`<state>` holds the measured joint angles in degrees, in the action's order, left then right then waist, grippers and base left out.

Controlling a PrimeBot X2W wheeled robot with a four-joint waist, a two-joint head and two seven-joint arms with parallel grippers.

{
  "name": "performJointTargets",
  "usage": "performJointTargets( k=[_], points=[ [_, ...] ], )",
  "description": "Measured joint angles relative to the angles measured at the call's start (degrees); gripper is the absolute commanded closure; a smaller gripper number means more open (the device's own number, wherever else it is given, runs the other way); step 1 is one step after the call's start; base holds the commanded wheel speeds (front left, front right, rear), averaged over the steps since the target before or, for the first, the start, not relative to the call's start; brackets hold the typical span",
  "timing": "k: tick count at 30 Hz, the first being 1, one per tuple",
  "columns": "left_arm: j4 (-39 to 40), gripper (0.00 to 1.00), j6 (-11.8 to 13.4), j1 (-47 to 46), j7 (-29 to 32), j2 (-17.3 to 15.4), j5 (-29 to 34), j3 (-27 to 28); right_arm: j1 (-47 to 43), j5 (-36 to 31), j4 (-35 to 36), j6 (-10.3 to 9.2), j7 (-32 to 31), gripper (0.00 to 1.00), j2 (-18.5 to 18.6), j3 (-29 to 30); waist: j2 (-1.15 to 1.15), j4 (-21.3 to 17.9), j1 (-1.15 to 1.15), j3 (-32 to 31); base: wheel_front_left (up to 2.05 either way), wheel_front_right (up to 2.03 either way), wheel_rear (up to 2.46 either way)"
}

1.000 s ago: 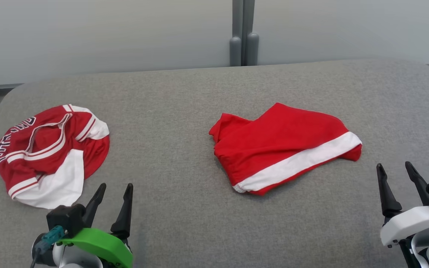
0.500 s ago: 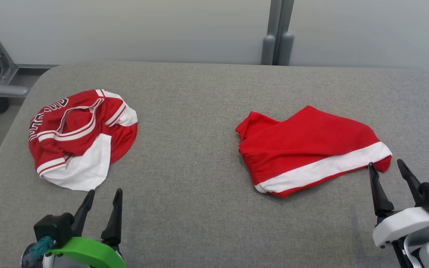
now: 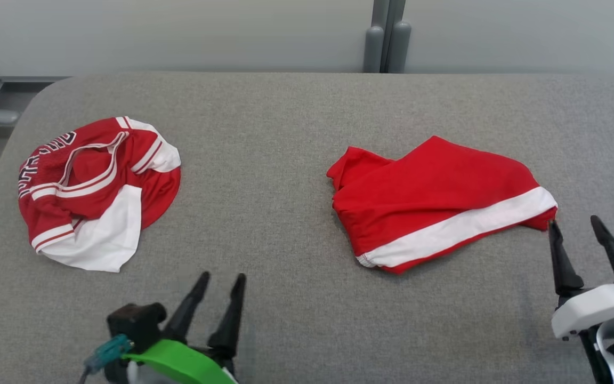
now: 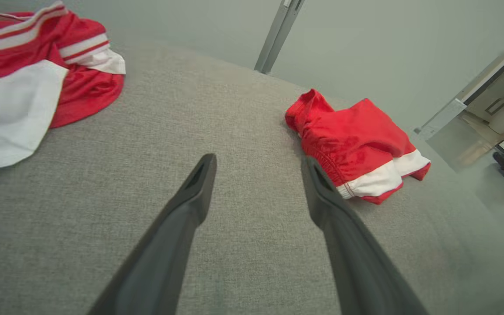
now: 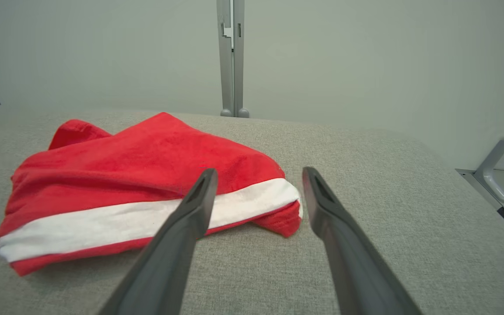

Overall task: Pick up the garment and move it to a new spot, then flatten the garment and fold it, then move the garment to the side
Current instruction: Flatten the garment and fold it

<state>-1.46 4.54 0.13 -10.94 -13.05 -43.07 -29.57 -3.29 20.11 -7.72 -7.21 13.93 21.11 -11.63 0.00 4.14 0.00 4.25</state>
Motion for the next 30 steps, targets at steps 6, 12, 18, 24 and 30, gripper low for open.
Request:
performJointTargets(
  k=[6, 12, 18, 24, 30],
  points=[
    [0.67, 0.00, -2.60, -4.94, 6.23, 2.56, -0.69, -5.98, 6.42, 0.77, -2.99, 0.05, -3.07, 0.00, 1.51, 1.54, 0.00, -0.69, 0.00, 3.80, 0.00, 0.00, 0.00],
    [0.08, 0.00, -3.14, -9.92, 11.15, 4.24, -0.52, -9.12, 11.43, 2.26, -5.98, 0.23, -5.68, 0.00, 1.65, 2.10, 0.00, -1.26, 0.00, 7.50, 0.00, 0.00, 0.00],
    [-1.32, 0.00, -3.61, -14.10, 14.57, 6.24, -0.62, -10.11, 15.82, 2.23, -9.51, 0.63, -7.47, 0.00, 2.13, 2.00, 0.00, -1.69, 0.00, 12.18, 0.00, 0.00, 0.00],
    [-3.18, 0.00, -4.11, -16.42, 16.11, 7.28, -2.31, -9.60, 19.61, 2.12, -13.30, 1.65, -8.45, 0.00, 1.87, 0.38, 0.00, -2.17, 0.00, 16.10, 0.00, 0.00, 0.00],
    [-3.83, 0.00, -5.58, -17.49, 17.92, 8.13, -3.88, -10.16, 21.75, 2.12, -17.00, 2.96, -9.16, 0.13, 0.11, -1.19, 0.00, -2.85, 0.00, 18.38, 0.00, 0.00, 0.00]
  ],
)
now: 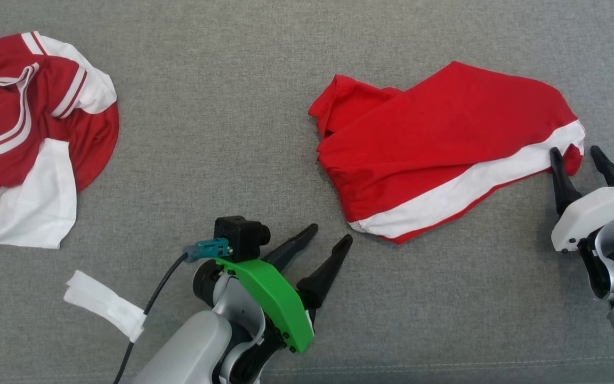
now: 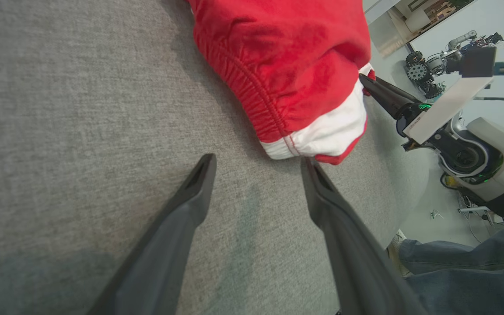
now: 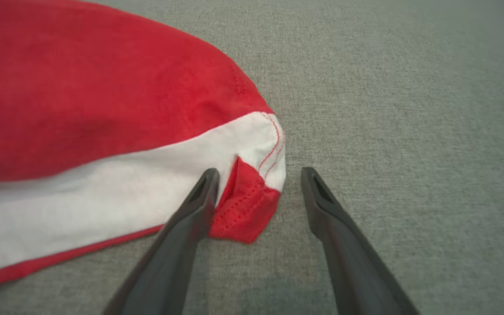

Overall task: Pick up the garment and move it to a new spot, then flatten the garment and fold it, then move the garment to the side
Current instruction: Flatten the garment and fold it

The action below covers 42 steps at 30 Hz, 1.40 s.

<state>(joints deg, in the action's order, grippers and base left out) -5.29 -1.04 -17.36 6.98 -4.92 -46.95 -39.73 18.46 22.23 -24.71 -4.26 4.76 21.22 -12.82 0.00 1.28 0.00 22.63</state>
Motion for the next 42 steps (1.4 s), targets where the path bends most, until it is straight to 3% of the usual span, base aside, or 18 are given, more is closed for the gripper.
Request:
performJointTargets(
  k=[4, 6, 7, 12, 22, 36, 37, 39, 40, 42],
  points=[
    [0.01, 0.00, -1.03, -0.62, 0.57, 0.46, -1.91, -0.81, 1.04, 0.08, -1.88, 0.74, 0.23, 0.19, -0.21, -0.10, 0.00, -0.08, 0.00, 0.38, 0.00, 0.00, 0.00],
    [0.12, 0.00, -1.75, -0.62, 1.12, 0.60, -2.89, -1.05, 1.63, 0.11, -2.67, 1.07, 0.24, 0.35, -0.44, -0.11, 0.00, -0.04, 0.00, 0.43, 0.00, 0.00, 0.00],
    [0.14, 0.00, -1.94, -0.62, 1.14, 0.75, -3.44, -1.11, 1.88, 0.12, -3.11, 1.40, 0.26, 0.53, -0.58, -0.11, 0.00, -0.02, 0.00, 0.45, 0.00, 0.00, 0.00],
    [0.03, 0.00, -1.99, -1.22, 1.57, 0.97, -4.24, -1.20, 3.31, 0.53, -4.89, 2.23, 0.82, 0.80, -0.92, -0.30, 0.00, -0.07, 0.00, 0.58, 0.00, 0.00, 0.00],
    [-1.78, 0.00, -1.93, -3.04, 1.88, 1.83, -6.30, -1.15, 6.33, 0.52, -7.08, 3.69, 1.75, 0.78, -1.44, -1.16, 0.00, -1.26, 0.00, 1.55, 0.00, 0.00, 0.00],
    [-3.67, 0.00, -1.98, -6.06, 1.53, 1.89, -6.43, -3.15, 9.35, 0.42, -10.49, 4.33, 4.39, 0.80, -2.34, -1.68, 0.00, -3.13, 0.00, 3.19, 0.00, 0.00, 0.00],
    [-3.71, 0.06, -2.00, -6.19, 1.52, 1.90, -6.50, -3.25, 9.42, 0.42, -10.68, 4.34, 4.67, 0.82, -2.41, -1.69, 0.00, -3.16, 0.00, 3.21, 0.00, 0.00, 0.00],
    [-3.79, 0.95, -2.34, -6.27, 1.52, 1.90, -7.20, -3.55, 9.62, 0.42, -11.07, 4.75, 4.79, 0.95, -2.47, -1.71, 0.00, -3.21, 0.00, 3.22, 0.00, 0.00, 0.00],
    [-3.85, 1.00, -2.54, -6.31, 1.52, 1.90, -7.44, -3.82, 9.73, 0.41, -11.24, 4.87, 4.93, 1.00, -2.47, -1.83, 0.00, -3.23, 0.00, 3.20, 0.00, 0.00, 0.00],
    [-4.31, 1.00, -2.72, -6.42, 1.45, 1.91, -7.90, -4.44, 9.94, 0.29, -11.67, 5.10, 5.56, 1.00, -2.59, -2.19, 0.00, -3.22, 0.00, 2.98, 0.00, 0.00, 0.00]
  ],
)
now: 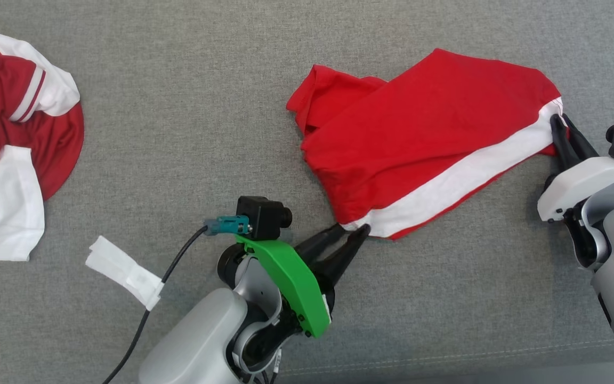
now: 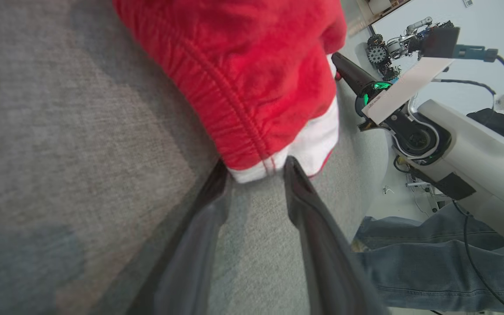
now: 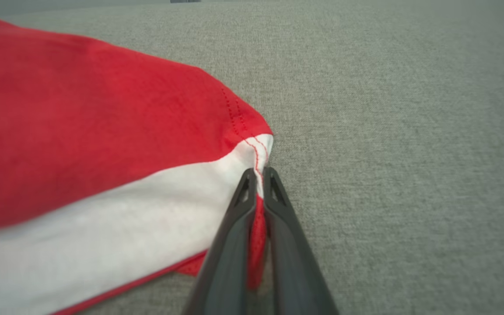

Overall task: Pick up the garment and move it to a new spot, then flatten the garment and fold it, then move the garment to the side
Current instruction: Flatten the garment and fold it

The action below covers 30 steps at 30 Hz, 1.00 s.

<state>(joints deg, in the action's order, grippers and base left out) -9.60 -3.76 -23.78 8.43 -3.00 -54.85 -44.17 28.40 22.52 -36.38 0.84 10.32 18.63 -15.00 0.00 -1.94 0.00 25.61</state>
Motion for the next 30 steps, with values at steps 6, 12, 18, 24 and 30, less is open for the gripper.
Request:
performJointTargets(
  k=[6, 12, 18, 24, 30],
  points=[
    [1.46, 1.00, -0.90, -1.26, -0.41, 0.09, -0.96, 0.58, 0.68, -0.03, 1.26, 3.65, 0.90, 1.00, -0.05, -1.16, 0.00, 0.29, 0.00, -1.70, 0.00, 0.00, 0.00],
    [8.91, 1.00, -1.52, -9.16, 2.09, -5.98, -0.42, 5.60, 4.80, 0.29, 9.07, 5.72, 1.32, 1.00, 1.83, -2.56, 0.00, 0.78, 0.00, -4.89, 0.00, 0.00, 0.00],
    [15.83, 1.00, -1.31, -12.16, 7.16, -12.66, -3.60, 12.13, 6.01, 5.49, 17.18, 6.28, -0.40, 1.00, 3.79, -2.52, 0.00, 0.84, 0.00, -9.13, 0.00, 0.00, 0.00],
    [21.14, 1.00, 0.49, -12.71, 12.62, -17.82, -9.14, 16.38, 2.25, 16.10, 27.43, 6.25, -4.67, 1.00, 5.02, -3.61, 0.00, 0.00, 0.00, -13.68, 0.00, 0.00, 0.00],
    [31.01, 1.00, 4.38, -11.89, 19.11, -18.23, -16.04, 16.44, -2.50, 25.84, 41.58, 6.27, -10.42, 1.00, 8.88, -4.64, 0.00, -1.78, 0.00, -16.84, 0.00, 0.00, 0.00]
  ],
)
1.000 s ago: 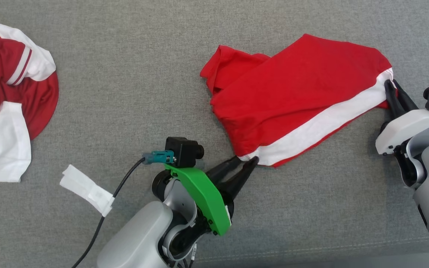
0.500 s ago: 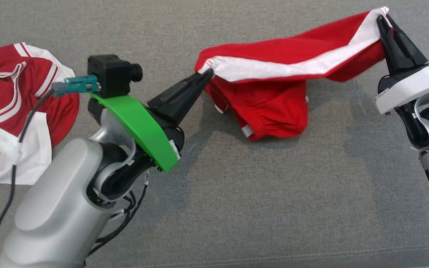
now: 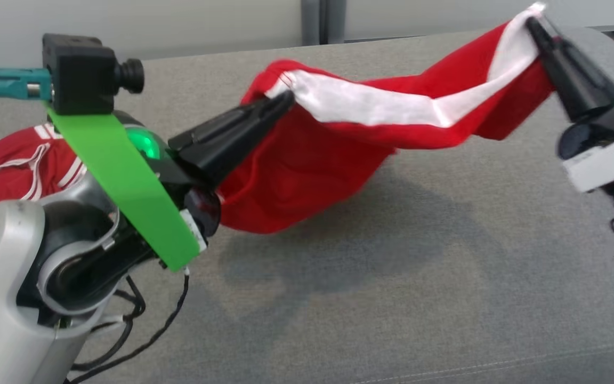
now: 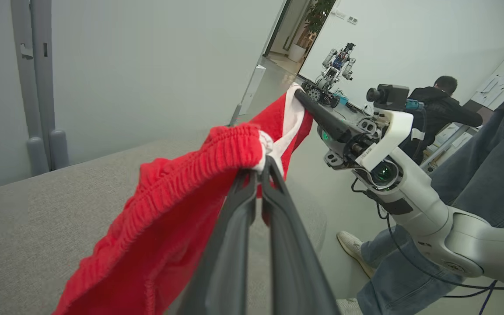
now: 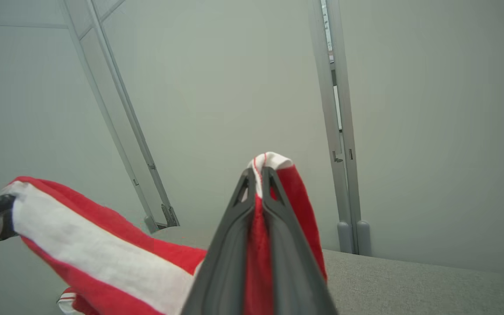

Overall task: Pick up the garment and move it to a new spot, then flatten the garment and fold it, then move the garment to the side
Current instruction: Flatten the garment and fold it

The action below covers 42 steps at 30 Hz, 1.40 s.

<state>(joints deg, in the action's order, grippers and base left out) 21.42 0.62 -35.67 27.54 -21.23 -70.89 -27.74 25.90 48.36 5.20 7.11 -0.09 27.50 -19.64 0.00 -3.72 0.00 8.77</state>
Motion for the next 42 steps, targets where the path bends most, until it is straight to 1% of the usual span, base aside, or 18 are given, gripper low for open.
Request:
performJointTargets(
  k=[4, 6, 8, 9, 11, 13, 17, 18, 21, 22, 26, 29, 32, 34, 36, 37, 38, 42],
  points=[
    [6.86, 1.00, 4.39, 0.42, 4.55, -2.14, -2.02, 0.82, -2.11, 6.50, 9.34, -0.01, -2.86, 1.00, 4.05, 5.81, 0.00, -2.02, 0.00, -0.74, 0.00, 0.00, 0.00],
    [8.28, 1.00, 5.98, -0.16, 6.08, -4.20, -2.48, 2.89, -2.41, 8.33, 10.96, -0.02, -4.92, 1.00, 6.02, 8.96, 0.00, -2.74, 0.00, -0.27, 0.00, 0.00, 0.00],
    [7.00, 1.00, 6.53, -1.55, 7.39, -5.50, -2.93, 5.41, -2.55, 10.07, 11.09, -0.14, -6.42, 1.00, 7.09, 11.09, 0.00, -3.23, 0.00, 0.63, 0.00, 0.00, 0.00],
    [5.37, 1.00, 6.55, -2.23, 8.02, -5.56, -3.66, 6.42, -2.44, 10.68, 10.99, -0.15, -7.00, 1.00, 6.91, 11.49, 0.00, -3.41, 0.00, 1.17, 0.00, 0.00, 0.00],
    [1.59, 1.00, 6.55, -3.31, 9.65, -5.66, -4.57, 7.10, -1.20, 14.84, 10.12, -0.42, -8.24, 1.00, 4.23, 11.22, 0.00, -3.62, 0.00, 2.38, 0.00, 0.00, 0.00],
    [-2.89, 1.00, 6.55, -4.38, 11.13, -5.71, -4.69, 7.06, 1.52, 15.62, 7.60, -1.96, -10.36, 1.00, 1.10, 8.54, 0.00, -3.65, 0.00, 3.82, 0.00, 0.00, 0.00],
    [-11.52, 1.00, 6.55, -8.04, 12.92, -5.60, -3.31, 5.20, 9.64, 17.37, 1.12, -7.51, -13.00, 1.00, -7.55, 3.90, 0.00, -3.45, 0.00, 6.97, 0.00, 0.00, 0.00],
    [-13.55, 1.00, 6.55, -9.33, 13.10, -5.41, -2.20, 4.66, 12.44, 16.96, -0.77, -9.84, -12.81, 1.00, -9.94, 3.89, 0.00, -3.40, 0.00, 7.78, 0.00, 0.00, 0.00],
    [-17.95, 1.00, 6.55, -14.57, 11.63, -3.69, 2.24, 4.07, 22.27, 12.81, -5.72, -16.13, -10.46, 1.00, -14.49, 5.30, 0.00, -3.25, 0.00, 10.19, 0.00, 0.00, 0.00],
    [-19.09, 1.00, 6.55, -16.89, 9.66, -2.42, 4.32, 4.54, 25.78, 10.87, -6.93, -16.99, -9.49, 1.00, -15.12, 6.15, 0.00, -3.20, 0.00, 10.99, 0.00, 0.00, 0.00],
    [-20.45, 1.00, 6.53, -27.72, 2.30, 2.48, 12.27, 5.42, 37.61, 4.61, -8.21, -15.64, -4.02, 1.00, -15.62, 10.44, 0.00, -2.91, 0.00, 14.22, 0.00, 0.00, 0.00],
    [-20.02, 1.00, 5.41, -32.86, -2.45, 3.08, 17.19, 5.25, 42.68, 1.31, -8.36, -15.06, -1.59, 1.00, -15.11, 10.91, 0.00, -2.64, 0.00, 16.64, 0.00, 0.00, 0.00],
    [-19.82, 1.00, 4.53, -33.65, -7.01, 3.83, 18.78, 6.30, 43.28, 0.76, -7.95, -14.70, 0.48, 1.00, -16.33, 10.26, 0.00, -2.53, -0.01, 19.10, 0.00, 0.00, 0.00],
    [-20.00, 1.00, 3.01, -33.17, -9.35, 3.76, 19.12, 6.32, 42.20, 1.03, -7.25, -14.69, 1.80, 1.00, -17.16, 9.99, 0.00, -2.60, 0.00, 20.74, 0.00, 0.00, 0.00],
    [-21.32, 1.00, 0.26, -29.57, -12.78, 3.27, 20.13, 5.34, 37.85, 1.15, -7.10, -14.55, 3.75, 1.00, -17.58, 8.91, 0.00, -2.78, 0.00, 22.25, 0.00, 0.00, 0.00],
    [-22.74, 1.00, -0.67, -26.03, -14.54, 3.37, 20.25, 4.85, 34.05, 1.26, -7.48, -13.91, 4.76, 1.00, -18.14, 8.44, 0.00, -2.91, 0.00, 22.88, 0.00, 0.00, 0.00],
    [-24.50, 1.00, -1.49, -21.73, -16.04, 3.43, 20.25, 3.94, 29.44, 1.30, -8.27, -13.22, 5.31, 1.00, -18.51, 7.70, 0.00, -3.07, -0.01, 23.41, 0.00, 0.00, 0.00],
    [-30.09, 1.00, -5.09, -3.87, -20.58, 4.23, 20.23, -1.32, 10.39, 3.39, -11.28, -12.12, 7.43, 1.00, -19.69, 6.79, 0.00, -3.78, -0.01, 23.60, 0.00, 0.00, 0.00]
  ],
)
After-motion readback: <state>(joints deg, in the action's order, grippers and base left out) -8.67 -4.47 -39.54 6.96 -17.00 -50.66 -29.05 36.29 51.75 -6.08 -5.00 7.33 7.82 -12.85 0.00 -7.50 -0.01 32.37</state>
